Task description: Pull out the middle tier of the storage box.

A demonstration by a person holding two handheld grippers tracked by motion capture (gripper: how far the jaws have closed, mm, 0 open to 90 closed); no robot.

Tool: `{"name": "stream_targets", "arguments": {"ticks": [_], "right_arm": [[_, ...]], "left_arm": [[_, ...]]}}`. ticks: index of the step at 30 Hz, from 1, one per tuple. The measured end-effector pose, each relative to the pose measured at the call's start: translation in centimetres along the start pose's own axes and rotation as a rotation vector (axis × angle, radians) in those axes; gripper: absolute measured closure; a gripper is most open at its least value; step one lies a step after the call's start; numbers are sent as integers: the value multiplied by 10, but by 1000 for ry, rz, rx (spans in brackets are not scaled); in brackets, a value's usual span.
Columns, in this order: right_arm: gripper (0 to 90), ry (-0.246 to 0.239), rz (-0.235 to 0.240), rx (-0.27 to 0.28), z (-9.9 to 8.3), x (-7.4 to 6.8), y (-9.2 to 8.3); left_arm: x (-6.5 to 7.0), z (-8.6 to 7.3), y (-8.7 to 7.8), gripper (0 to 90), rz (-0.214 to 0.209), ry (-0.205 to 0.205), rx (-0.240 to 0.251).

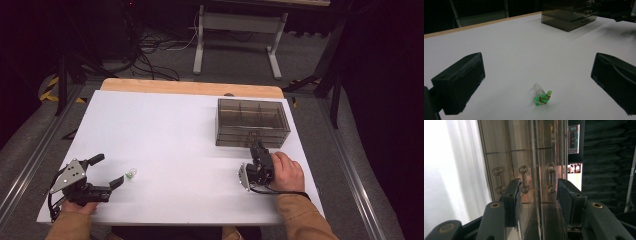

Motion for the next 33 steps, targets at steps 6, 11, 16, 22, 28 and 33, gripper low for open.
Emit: {"name": "stream_targets", "arguments": {"ticks": [6, 11, 16, 22, 28, 33], "right_arm": [[571, -35, -30, -14, 0, -6, 4], [589, -90, -60, -8, 1, -11, 9], [609, -115, -75, -23, 0, -17, 13], [629, -135, -84, -24, 1, -23, 17], [652, -153, -102, -16, 4, -25, 22], [683, -168, -109, -10, 6, -28, 26]], "left_arm": [[0, 0, 0, 2, 1, 0, -1], [0, 0, 0, 2, 2, -1, 0], [0, 0, 0, 2, 1, -1, 0], [0, 0, 0, 2, 0, -5, 1], [0, 0, 0, 2, 1, -4, 1], [0, 0, 0, 2, 0, -4, 1]]}}
Point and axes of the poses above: each handheld gripper's, and its own axes: y roughly forward along the jaws, z roughly out of its top, x roughly to its right, the point moved 1 cm from there along y, roughly forward along the jaws, and after that the axes turned 11 degrees about y, right-handed, at the moved point
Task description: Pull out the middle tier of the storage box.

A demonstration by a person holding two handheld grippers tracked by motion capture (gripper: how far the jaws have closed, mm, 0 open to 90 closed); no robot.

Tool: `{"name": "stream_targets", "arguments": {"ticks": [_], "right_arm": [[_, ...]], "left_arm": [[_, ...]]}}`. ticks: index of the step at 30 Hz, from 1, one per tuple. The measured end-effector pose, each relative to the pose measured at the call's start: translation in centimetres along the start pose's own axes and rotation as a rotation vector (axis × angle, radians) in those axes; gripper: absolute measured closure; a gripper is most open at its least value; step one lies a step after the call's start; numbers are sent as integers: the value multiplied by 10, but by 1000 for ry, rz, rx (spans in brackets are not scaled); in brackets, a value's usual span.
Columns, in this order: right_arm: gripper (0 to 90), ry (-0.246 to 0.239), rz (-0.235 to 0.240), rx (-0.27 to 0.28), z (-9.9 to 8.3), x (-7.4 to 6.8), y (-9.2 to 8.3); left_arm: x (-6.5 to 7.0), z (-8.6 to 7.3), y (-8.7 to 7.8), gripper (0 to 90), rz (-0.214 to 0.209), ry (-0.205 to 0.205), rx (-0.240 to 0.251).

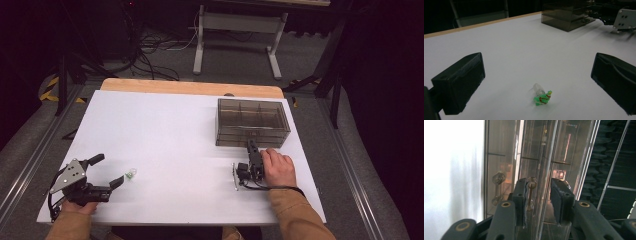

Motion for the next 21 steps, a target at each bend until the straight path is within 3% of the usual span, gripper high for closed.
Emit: {"name": "stream_targets", "arguments": {"ticks": [9, 14, 21], "right_arm": [[730, -2, 7, -2, 2, -2, 5], [801, -9, 17, -8, 2, -4, 8], [802, 0, 25, -13, 2, -3, 9]], "left_arm": [[0, 0, 0, 2, -2, -1, 0], [0, 0, 0, 2, -2, -2, 0], [0, 0, 0, 2, -2, -1, 0]]}}
Point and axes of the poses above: each handheld gripper's, and its own axes: y roughly forward along the jaws, z roughly out of its top, x roughly to its right, the point moved 1 cm from there along y, roughly forward along the jaws, and after that the axes turned 11 degrees about y, right-handed, at the moved point
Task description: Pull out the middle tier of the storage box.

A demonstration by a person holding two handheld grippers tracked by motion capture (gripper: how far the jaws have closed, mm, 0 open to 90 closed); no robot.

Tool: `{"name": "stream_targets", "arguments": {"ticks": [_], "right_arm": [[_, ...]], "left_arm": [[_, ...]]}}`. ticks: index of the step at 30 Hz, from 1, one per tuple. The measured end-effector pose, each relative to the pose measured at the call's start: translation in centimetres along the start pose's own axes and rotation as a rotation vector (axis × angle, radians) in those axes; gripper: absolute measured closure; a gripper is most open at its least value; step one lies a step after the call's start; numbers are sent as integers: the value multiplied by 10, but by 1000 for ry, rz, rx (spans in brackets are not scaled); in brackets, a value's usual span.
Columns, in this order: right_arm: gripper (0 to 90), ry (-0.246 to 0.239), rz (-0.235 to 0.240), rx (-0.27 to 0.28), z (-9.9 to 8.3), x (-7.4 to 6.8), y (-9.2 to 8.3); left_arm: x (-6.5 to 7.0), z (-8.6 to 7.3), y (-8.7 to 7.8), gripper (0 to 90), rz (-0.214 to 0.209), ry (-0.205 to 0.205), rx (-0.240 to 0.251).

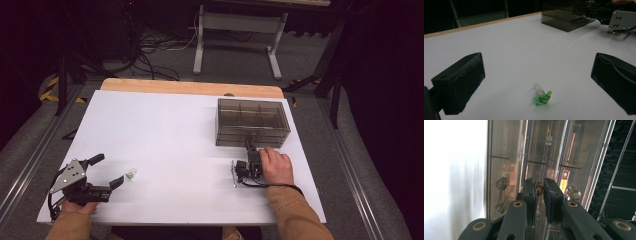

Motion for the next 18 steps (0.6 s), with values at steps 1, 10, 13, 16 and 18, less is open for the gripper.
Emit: {"name": "stream_targets", "arguments": {"ticks": [1, 10, 13, 16, 18], "right_arm": [[802, -3, 1, 1, 0, 0, 0], [807, 21, 25, 3, 0, 4, -2], [808, 23, 29, 6, 0, 5, -4], [808, 30, 40, 8, 0, 6, -7], [808, 37, 49, 14, -1, 7, -9]], "left_arm": [[0, 0, 0, 2, 1, 1, 1], [0, 0, 0, 2, -1, -1, 2], [0, 0, 0, 2, 0, -1, 2], [0, 0, 0, 2, -1, -1, 1], [0, 0, 0, 2, -1, -1, 1]]}}
Point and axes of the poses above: each handheld gripper's, and its own axes: y roughly forward along the jaws, z roughly out of its top, x roughly to its right, the point moved 1 cm from there along y, roughly forward along the jaws, and after that the axes turned 11 degrees about y, right-handed, at the moved point
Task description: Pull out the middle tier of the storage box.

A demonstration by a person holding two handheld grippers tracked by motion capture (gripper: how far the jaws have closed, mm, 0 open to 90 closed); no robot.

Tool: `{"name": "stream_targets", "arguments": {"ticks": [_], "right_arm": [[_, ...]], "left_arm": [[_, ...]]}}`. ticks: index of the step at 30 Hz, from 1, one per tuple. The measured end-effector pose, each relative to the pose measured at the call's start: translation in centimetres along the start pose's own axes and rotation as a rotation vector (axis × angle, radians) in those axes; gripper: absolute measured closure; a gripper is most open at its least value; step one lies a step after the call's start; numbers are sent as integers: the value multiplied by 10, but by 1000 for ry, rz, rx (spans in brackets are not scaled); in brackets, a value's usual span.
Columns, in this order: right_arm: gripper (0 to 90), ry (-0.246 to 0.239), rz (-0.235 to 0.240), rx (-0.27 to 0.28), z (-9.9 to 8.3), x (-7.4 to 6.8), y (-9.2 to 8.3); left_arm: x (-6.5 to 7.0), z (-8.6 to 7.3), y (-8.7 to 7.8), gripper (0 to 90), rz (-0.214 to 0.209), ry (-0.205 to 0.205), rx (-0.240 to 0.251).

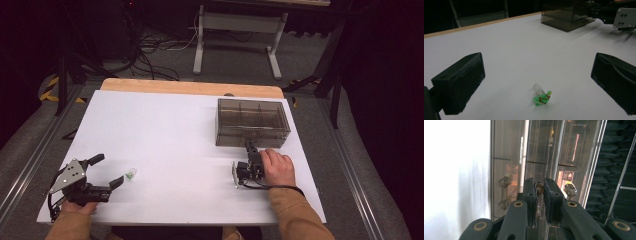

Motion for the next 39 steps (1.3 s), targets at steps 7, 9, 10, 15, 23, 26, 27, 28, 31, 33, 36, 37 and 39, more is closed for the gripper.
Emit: {"name": "stream_targets", "arguments": {"ticks": [7, 9, 10, 15, 23, 26, 27, 28, 31, 33, 36, 37, 39], "right_arm": [[808, 6, 5, 17, -1, 0, -9], [809, 21, 8, 13, -1, 0, -12], [808, 15, 9, 20, -1, 1, -13], [808, 24, 21, 24, -3, 1, -19], [796, 43, 61, 49, -4, 4, -21], [766, 92, 80, 57, -6, 6, -22], [732, 120, 92, 70, -7, 10, -23], [721, 140, 94, 78, -7, 11, -24], [706, 172, 112, 94, -7, 14, -27], [699, 202, 129, 104, -8, 16, -29], [666, 252, 134, 123, -7, 18, -32], [661, 251, 141, 125, -7, 20, -33], [655, 268, 139, 131, -7, 21, -35]], "left_arm": [[0, 0, 0, 2, 1, 0, 0], [0, 0, 0, 2, 1, 0, 0], [0, 0, 0, 2, 1, 0, 0], [0, 0, 0, 2, 1, 0, 0], [0, 0, 0, 2, 1, 0, -1], [0, 0, 0, 2, 6, -3, 3], [0, 0, 0, 2, 6, -5, 4], [0, 0, 0, 2, 6, -5, 4], [0, 0, 0, 2, 5, -1, 1], [0, 0, 0, 2, 7, -3, 2], [0, 0, 0, 2, 9, -3, 2], [0, 0, 0, 2, 9, -2, 1], [0, 0, 0, 2, 8, -2, 1]]}}
Point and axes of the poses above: each handheld gripper's, and its own axes: y roughly forward along the jaws, z roughly out of its top, x roughly to its right, the point moved 1 cm from there along y, roughly forward along the jaws, and after that the axes turned 11 degrees about y, right-handed, at the moved point
